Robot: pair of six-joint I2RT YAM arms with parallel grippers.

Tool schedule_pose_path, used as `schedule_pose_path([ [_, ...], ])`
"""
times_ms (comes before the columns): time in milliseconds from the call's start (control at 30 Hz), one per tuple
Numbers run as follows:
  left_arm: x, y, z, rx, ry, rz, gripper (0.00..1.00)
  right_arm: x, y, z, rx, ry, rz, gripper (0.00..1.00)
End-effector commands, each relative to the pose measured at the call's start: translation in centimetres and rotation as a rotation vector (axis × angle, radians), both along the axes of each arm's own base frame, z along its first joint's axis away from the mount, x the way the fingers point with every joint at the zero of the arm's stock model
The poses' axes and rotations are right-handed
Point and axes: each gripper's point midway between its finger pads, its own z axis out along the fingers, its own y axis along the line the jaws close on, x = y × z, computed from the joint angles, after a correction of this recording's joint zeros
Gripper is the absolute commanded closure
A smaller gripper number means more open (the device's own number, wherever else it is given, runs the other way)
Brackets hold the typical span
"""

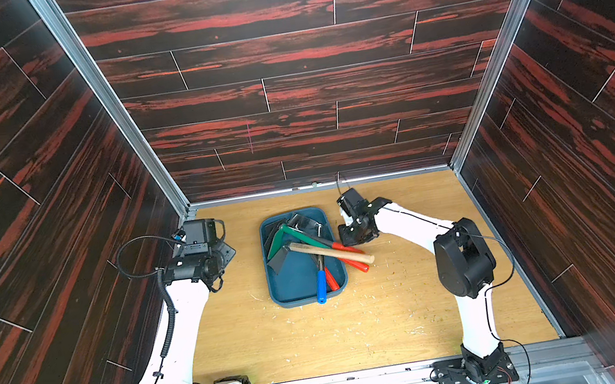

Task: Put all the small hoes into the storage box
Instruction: Adjust the hoe in the storage box.

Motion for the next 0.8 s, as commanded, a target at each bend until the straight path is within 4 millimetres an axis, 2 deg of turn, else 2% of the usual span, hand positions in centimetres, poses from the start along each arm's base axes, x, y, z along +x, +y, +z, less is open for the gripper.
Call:
schedule_pose_path([
  [0,0.3,0.3,0.6,0.016,-0.008,-0.004,0.5,-2.3,1.3,0.9,0.026,0.02,0.023,0.86],
  [167,0.6,0.0,0.4,0.007,-0.006,-0.019,0.49,-5.6,2.0,0.6,0.007,0.054,0.047,0.86],
  [333,1.2,-0.7,-0.2,-0.023,0.015,-0.05,0.5,-7.7,1.9,0.2,-0.031,0.073,0.052,0.86],
  [467,1.6,-1.4,-0.8,-0.039,0.033,-0.077,0.5,-7.9,1.2,-0.1,-0.061,0.08,0.036,0.86],
  [600,2.1,-2.1,-0.8,-0.029,0.043,-0.111,0.5,-7.8,1.4,0.4,-0.069,0.061,0.046,0.84],
  [767,2.5,-2.8,-0.3,0.014,0.039,-0.154,0.5,-7.0,-0.1,0.5,-0.147,0.021,0.03,0.74],
])
